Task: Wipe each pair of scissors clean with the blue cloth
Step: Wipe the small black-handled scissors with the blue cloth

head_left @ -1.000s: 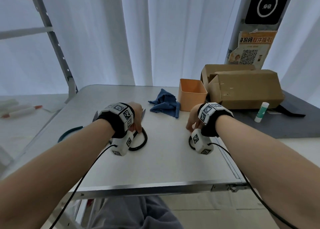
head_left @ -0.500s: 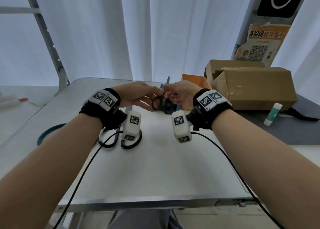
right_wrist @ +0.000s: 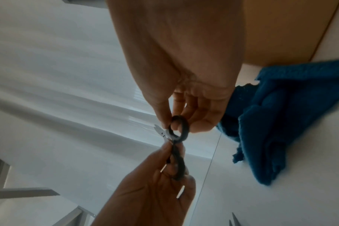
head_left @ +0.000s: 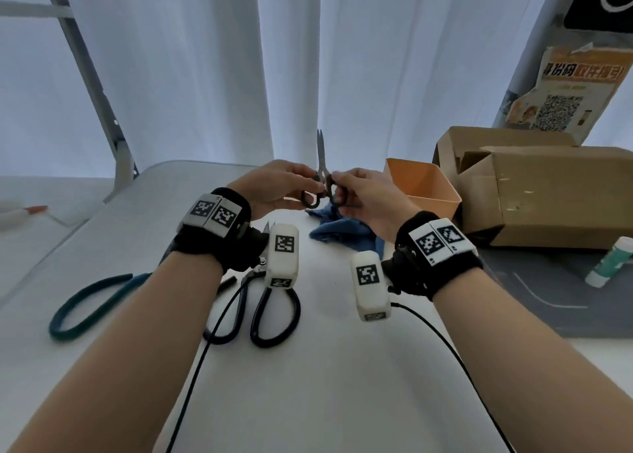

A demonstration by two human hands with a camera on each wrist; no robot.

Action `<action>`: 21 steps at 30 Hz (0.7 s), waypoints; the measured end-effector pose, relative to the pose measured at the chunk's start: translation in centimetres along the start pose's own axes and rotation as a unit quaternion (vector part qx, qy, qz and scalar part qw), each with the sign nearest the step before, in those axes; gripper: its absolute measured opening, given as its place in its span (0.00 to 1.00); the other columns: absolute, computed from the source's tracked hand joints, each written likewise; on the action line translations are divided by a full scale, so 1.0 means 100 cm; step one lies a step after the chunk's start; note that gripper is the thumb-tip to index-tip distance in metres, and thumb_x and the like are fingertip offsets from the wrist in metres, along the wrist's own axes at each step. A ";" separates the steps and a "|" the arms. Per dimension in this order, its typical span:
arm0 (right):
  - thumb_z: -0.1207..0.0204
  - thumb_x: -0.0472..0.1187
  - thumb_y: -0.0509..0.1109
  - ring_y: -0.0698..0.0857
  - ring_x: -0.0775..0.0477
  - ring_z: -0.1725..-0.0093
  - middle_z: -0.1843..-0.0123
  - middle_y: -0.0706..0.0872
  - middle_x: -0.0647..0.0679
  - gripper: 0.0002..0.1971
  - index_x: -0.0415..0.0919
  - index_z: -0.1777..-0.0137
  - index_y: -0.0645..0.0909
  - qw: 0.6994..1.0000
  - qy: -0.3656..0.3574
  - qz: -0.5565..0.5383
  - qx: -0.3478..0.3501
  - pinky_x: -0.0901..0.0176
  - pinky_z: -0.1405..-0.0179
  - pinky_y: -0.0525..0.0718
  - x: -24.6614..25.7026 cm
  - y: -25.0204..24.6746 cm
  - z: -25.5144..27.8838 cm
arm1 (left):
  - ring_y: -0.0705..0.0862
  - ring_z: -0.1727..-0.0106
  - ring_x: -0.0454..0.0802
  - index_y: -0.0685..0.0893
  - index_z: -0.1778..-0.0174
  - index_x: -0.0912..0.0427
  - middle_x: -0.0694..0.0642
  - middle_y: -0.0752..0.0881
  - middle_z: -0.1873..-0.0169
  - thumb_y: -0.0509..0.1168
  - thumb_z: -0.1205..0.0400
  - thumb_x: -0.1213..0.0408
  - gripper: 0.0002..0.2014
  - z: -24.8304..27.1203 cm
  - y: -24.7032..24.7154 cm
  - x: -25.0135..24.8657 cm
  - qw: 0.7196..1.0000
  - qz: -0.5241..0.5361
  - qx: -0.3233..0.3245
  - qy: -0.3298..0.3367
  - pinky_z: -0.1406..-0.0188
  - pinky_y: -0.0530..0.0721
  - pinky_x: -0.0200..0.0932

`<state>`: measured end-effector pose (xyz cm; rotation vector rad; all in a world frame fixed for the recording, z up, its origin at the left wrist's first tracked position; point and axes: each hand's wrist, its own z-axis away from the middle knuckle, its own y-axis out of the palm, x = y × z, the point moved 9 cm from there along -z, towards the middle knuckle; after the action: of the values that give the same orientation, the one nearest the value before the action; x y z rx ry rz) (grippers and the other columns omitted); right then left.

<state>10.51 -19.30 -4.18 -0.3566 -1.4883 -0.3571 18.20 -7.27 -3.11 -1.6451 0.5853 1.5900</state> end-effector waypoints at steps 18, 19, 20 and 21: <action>0.17 0.36 0.69 0.88 0.48 0.69 0.56 0.88 0.44 0.10 0.34 0.39 0.86 0.981 -0.004 0.193 -0.002 0.62 0.75 0.87 -0.027 0.016 -0.041 | 0.68 0.67 0.45 0.93 0.45 0.62 0.48 0.80 0.70 0.77 0.24 0.55 0.16 -0.010 -0.066 -0.002 0.994 -0.029 -0.103 -0.014 0.62 0.68 0.39; 0.17 0.35 0.69 0.89 0.47 0.68 0.55 0.88 0.42 0.11 0.36 0.37 0.85 0.970 0.010 0.243 0.014 0.61 0.75 0.88 -0.032 0.019 -0.043 | 0.69 0.67 0.45 0.93 0.46 0.61 0.48 0.79 0.71 0.77 0.24 0.55 0.15 -0.009 -0.068 -0.005 0.994 -0.034 -0.102 -0.012 0.62 0.68 0.39; 0.17 0.35 0.69 0.89 0.46 0.67 0.54 0.88 0.40 0.13 0.37 0.35 0.84 0.958 0.023 0.285 0.028 0.62 0.75 0.89 -0.036 0.022 -0.045 | 0.69 0.67 0.45 0.94 0.48 0.61 0.48 0.79 0.71 0.77 0.24 0.55 0.14 -0.008 -0.068 -0.008 0.994 -0.042 -0.099 -0.009 0.63 0.67 0.39; 0.18 0.35 0.70 0.89 0.47 0.68 0.52 0.88 0.39 0.15 0.38 0.32 0.83 0.948 0.034 0.316 0.039 0.62 0.76 0.88 -0.039 0.024 -0.046 | 0.69 0.67 0.45 0.94 0.49 0.61 0.49 0.79 0.71 0.77 0.24 0.56 0.13 -0.007 -0.067 -0.011 0.994 -0.053 -0.095 -0.006 0.63 0.67 0.39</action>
<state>15.54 -19.13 -8.30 -0.7228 -1.2373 0.1992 23.69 -3.94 -0.74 -1.7739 0.3422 1.6170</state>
